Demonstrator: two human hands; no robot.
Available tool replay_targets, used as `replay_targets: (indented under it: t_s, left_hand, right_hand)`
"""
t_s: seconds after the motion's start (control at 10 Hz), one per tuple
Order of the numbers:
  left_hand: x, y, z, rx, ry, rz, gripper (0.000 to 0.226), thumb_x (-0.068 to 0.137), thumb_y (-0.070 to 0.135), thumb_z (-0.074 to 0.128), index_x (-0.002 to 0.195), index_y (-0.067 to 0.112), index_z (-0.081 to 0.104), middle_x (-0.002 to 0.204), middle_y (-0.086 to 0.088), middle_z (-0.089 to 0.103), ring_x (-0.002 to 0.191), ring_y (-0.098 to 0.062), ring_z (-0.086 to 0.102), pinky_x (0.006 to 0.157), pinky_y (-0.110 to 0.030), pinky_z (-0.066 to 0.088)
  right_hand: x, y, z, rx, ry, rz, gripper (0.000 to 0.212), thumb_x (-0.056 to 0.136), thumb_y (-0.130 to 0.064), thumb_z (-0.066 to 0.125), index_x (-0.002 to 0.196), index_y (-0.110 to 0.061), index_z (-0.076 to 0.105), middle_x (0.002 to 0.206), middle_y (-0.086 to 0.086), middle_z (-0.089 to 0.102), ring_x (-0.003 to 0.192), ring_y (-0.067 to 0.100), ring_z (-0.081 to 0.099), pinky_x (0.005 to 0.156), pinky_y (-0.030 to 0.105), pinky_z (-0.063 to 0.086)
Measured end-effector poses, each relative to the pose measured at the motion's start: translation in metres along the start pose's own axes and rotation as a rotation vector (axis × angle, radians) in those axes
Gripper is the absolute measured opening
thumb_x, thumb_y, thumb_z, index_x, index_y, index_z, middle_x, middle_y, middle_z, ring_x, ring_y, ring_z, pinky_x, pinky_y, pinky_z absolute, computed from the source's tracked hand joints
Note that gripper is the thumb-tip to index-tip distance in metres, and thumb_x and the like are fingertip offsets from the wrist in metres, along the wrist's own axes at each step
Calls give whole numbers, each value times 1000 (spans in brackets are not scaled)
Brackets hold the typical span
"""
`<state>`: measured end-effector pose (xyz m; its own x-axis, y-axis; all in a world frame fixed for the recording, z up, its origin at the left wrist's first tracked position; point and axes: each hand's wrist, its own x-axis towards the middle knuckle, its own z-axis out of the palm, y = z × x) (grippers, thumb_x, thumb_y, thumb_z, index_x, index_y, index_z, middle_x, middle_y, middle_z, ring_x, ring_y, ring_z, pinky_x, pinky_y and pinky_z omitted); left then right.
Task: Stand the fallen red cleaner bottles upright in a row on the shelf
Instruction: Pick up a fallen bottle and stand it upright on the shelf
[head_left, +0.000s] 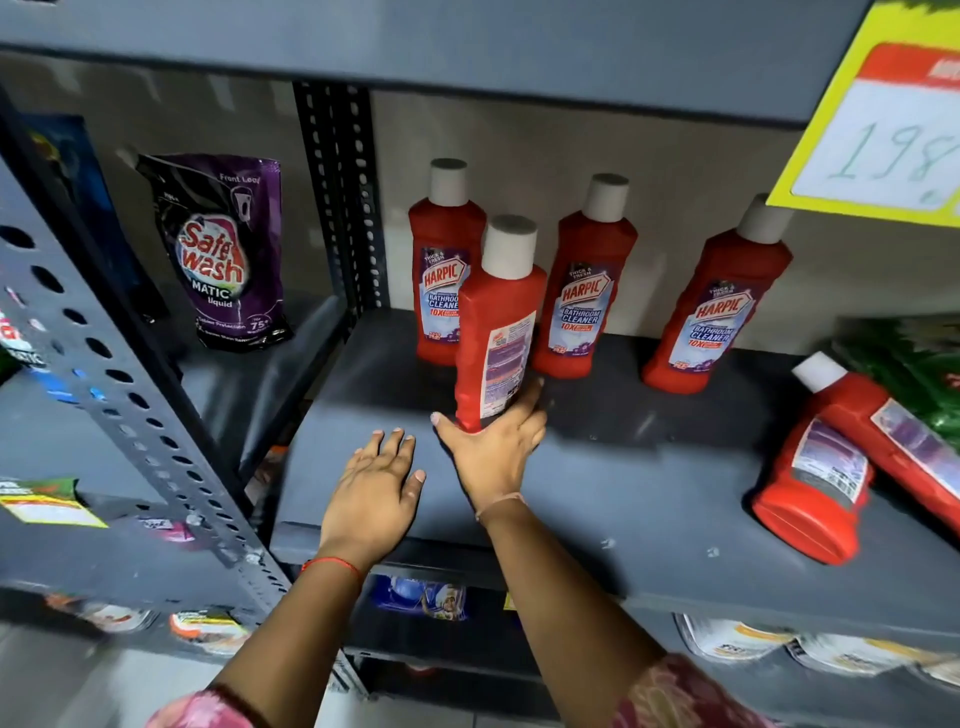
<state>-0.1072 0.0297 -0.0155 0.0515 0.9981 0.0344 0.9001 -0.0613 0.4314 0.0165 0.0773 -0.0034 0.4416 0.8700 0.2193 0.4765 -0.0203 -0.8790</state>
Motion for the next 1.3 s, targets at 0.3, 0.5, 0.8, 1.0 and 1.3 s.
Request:
replay_targets:
  t_s: [0.3, 0.5, 0.8, 1.0, 1.3]
  left_hand:
    - [-1, 3, -1, 5, -1, 4, 51, 96, 33, 31, 143, 15, 21, 155, -3, 20, 145, -19, 6, 120, -35, 6]
    - [0, 2, -1, 24, -2, 6, 51, 96, 33, 30, 143, 15, 21, 155, -3, 20, 145, -19, 7, 120, -35, 7]
    - [1, 1, 1, 20, 10, 4, 51, 96, 33, 31, 143, 15, 23, 155, -3, 21, 145, -20, 7, 119, -36, 8]
    - [0, 0, 1, -3, 11, 1, 50, 96, 31, 32, 142, 15, 24, 155, -3, 22, 145, -19, 7, 120, -36, 8]
    - [-10, 9, -5, -184, 45, 71, 43, 95, 20, 40, 136, 8, 38, 149, -10, 34, 142, -18, 21, 118, -29, 12]
  right_hand:
    - [8, 21, -23, 328, -255, 63, 53, 58, -7, 80, 93, -19, 42, 99, 10, 66, 91, 28, 65, 80, 34, 52]
    - [36, 29, -42, 591, -527, 177, 50, 65, 21, 63, 108, -4, 53, 117, 23, 59, 88, 18, 61, 68, 12, 54]
    - [52, 33, -43, 420, -673, 170, 46, 77, 15, 55, 120, -2, 50, 124, 19, 56, 104, 21, 54, 95, 33, 44]
    - [53, 33, -44, 370, -710, 159, 48, 81, 11, 53, 126, -4, 44, 130, 14, 53, 111, 19, 51, 98, 29, 40]
    - [19, 39, -82, 149, -593, 11, 72, 81, -4, 63, 141, -13, 25, 153, 8, 23, 140, 21, 24, 114, 30, 20]
